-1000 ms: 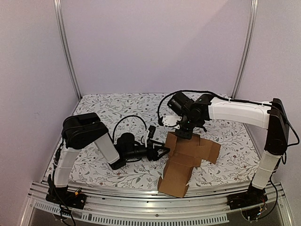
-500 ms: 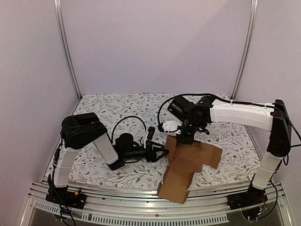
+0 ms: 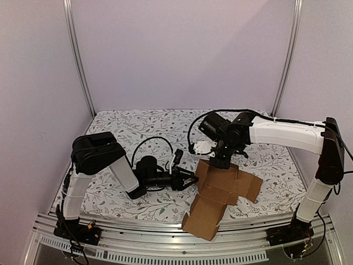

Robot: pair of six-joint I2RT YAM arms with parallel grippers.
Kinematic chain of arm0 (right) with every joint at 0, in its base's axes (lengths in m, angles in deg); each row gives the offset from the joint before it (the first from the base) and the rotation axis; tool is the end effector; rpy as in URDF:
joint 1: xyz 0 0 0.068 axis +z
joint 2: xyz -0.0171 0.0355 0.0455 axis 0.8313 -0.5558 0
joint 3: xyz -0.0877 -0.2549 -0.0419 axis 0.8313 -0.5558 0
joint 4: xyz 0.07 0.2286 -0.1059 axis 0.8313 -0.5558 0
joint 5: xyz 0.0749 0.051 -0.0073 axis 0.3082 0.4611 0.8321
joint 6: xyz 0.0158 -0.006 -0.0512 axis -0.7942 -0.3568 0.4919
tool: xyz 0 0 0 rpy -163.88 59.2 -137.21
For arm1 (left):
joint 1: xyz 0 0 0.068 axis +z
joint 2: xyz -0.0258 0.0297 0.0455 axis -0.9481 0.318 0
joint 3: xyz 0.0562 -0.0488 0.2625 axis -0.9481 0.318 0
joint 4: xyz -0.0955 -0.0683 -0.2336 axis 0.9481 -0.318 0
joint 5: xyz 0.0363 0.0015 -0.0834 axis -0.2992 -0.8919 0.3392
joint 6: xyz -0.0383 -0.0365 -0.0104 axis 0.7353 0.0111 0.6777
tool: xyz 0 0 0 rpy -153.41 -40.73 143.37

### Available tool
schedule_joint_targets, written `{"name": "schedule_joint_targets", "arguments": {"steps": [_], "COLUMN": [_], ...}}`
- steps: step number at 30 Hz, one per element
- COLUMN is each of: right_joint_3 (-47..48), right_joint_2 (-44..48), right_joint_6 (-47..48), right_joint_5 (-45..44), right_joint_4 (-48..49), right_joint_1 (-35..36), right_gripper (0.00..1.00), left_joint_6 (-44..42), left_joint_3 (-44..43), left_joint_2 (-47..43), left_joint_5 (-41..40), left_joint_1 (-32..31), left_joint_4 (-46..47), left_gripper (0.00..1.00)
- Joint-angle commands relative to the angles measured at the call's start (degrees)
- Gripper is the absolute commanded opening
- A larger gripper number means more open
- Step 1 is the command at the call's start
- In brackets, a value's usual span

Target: Fold the paper box

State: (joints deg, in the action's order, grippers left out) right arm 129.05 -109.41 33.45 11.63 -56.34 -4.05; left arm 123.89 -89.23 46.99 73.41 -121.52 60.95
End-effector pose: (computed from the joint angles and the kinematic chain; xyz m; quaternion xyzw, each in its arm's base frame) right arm 0.2251 0.2743 0.2486 -0.5954 0.7737 -0.0939 0.1954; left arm 0.2327 -0.3053 0.0643 0.2692 0.6913 -0.5714 0.3509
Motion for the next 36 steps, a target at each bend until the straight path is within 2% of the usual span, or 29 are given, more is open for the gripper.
{"name": "schedule_joint_targets", "arguments": {"steps": [1, 9, 15, 21, 36], "right_joint_3": [-0.6, -2.8, -4.7, -5.7, -8.1], "right_joint_2": [-1.1, -0.4, -0.3, 0.2, -2.9], "right_joint_6": [-0.7, -1.7, -3.5, -4.6, -6.1], "right_joint_5": [-2.0, -1.7, 0.3, 4.8, 23.0], "right_joint_4": [-0.7, -2.8, -3.9, -4.1, -4.3], "right_joint_1": [0.4, -1.6, -4.4, -9.3, -24.7], "right_gripper": [0.2, 0.22, 0.41, 0.48, 0.51], "left_joint_6": [0.1, 0.3, 0.7, 0.8, 0.5], "left_joint_3": [0.0, -0.4, -0.5, -1.0, -2.4], "left_joint_2": [-2.1, -1.5, -1.4, -2.2, -4.7], "left_joint_5": [0.9, 0.8, 0.9, 0.6, 0.2], "left_joint_1": [0.6, 0.6, 0.5, 0.3, -0.7], "left_joint_4": [-1.7, -2.1, -2.1, -3.7, -9.3], "left_gripper": [0.64, 0.6, 0.59, 0.59, 0.57]}}
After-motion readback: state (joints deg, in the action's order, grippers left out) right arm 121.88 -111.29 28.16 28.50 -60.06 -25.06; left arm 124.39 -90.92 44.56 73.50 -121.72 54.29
